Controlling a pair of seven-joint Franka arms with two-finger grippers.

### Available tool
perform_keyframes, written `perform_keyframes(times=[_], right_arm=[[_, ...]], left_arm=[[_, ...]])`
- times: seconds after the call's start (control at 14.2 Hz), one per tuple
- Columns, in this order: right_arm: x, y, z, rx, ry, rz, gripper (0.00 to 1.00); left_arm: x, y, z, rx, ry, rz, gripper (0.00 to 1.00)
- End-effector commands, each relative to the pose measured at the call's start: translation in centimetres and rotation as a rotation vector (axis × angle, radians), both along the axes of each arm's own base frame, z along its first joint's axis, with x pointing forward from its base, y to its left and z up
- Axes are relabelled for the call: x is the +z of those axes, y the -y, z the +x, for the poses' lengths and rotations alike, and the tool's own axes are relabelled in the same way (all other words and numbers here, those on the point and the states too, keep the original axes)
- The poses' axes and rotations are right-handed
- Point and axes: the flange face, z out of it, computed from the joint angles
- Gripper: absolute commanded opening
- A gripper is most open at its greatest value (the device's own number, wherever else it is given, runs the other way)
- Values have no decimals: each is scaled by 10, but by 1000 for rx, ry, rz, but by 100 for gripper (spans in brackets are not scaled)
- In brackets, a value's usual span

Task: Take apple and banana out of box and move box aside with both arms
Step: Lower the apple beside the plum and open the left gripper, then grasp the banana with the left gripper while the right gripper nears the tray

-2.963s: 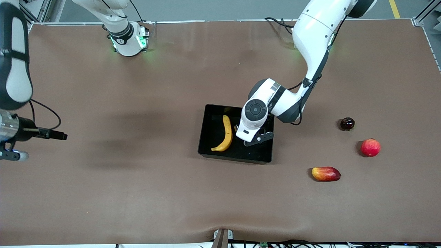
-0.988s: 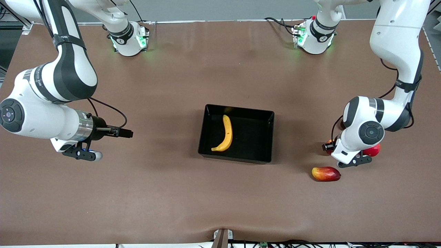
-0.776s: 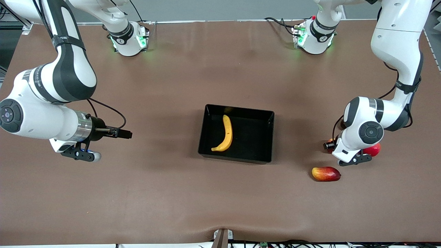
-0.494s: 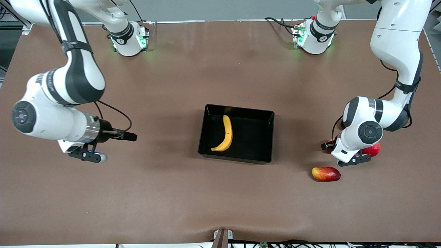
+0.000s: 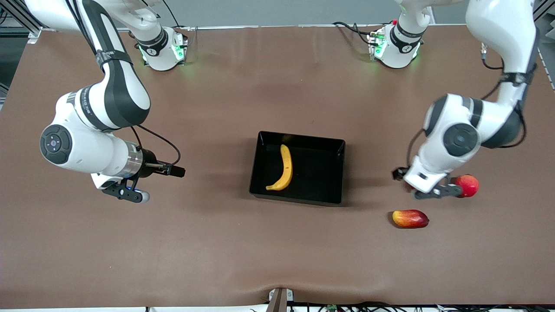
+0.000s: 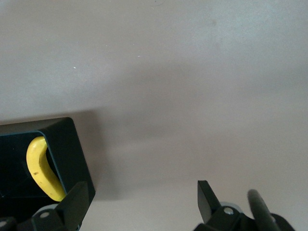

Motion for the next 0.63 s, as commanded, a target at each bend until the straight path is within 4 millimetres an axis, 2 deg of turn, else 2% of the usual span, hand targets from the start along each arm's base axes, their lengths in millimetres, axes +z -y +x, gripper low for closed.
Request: perform_keyframes(times=[0.0, 0.07, 0.21, 0.35, 0.56], right_arm=[[1, -1, -4, -17, 1, 2, 100], [0, -3, -4, -16, 1, 2, 100], [-2, -8, -5, -9, 1, 2, 100], [-8, -12, -7, -3, -7, -1, 100], [-26, -27, -15, 7, 18, -2, 100]], left_arm=[[-8, 84, -27, -26, -24, -48, 100], [-4, 121, -30, -27, -9, -72, 100], [-15, 191, -41, -40, -8, -104, 100], [-37, 256, -59, -59, -19, -117, 100], [-65, 301, -60, -103, -1, -119, 100]])
